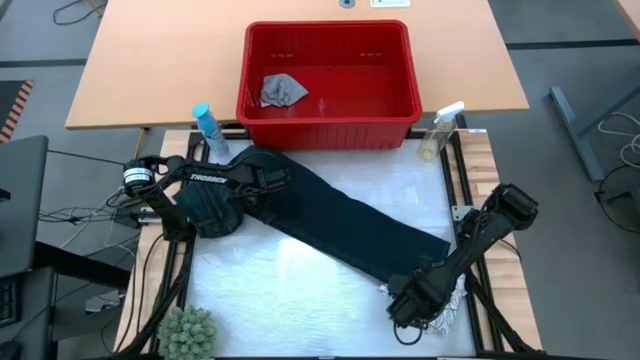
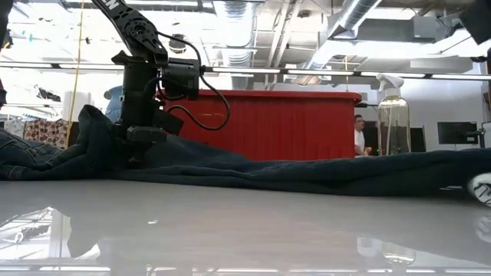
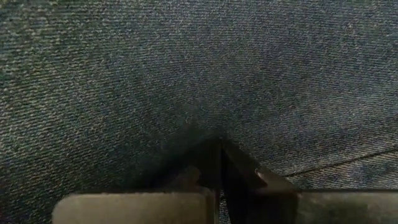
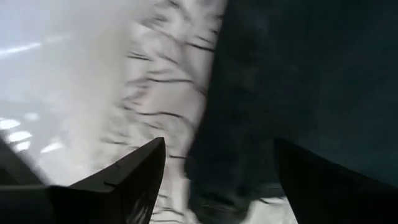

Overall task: Fold laundry
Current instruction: Fold the dark blue pants

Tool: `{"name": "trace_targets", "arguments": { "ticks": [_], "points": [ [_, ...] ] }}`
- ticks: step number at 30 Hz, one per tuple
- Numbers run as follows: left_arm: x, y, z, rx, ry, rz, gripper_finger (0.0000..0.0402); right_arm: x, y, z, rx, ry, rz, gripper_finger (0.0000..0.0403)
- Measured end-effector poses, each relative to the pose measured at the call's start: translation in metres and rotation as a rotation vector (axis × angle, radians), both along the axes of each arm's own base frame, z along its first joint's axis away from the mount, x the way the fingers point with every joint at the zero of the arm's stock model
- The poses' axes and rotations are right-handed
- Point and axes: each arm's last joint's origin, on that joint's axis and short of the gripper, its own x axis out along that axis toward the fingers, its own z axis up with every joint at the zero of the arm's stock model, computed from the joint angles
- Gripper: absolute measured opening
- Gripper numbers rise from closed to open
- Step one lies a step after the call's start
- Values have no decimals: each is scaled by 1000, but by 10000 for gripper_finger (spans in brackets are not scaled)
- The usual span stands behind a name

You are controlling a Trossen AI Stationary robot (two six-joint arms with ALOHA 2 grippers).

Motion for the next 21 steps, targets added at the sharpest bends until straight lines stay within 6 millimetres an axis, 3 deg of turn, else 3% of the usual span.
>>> {"name": "trace_targets", "arguments": {
  "ticks": [16, 21],
  "points": [
    [0, 0, 0, 0, -3, 8, 0, -6, 16, -33, -167, 56, 25, 312],
    [0, 0, 0, -1, -4, 10, 0, -4, 12, -36, -176, 89, 9, 257]
  ]
}}
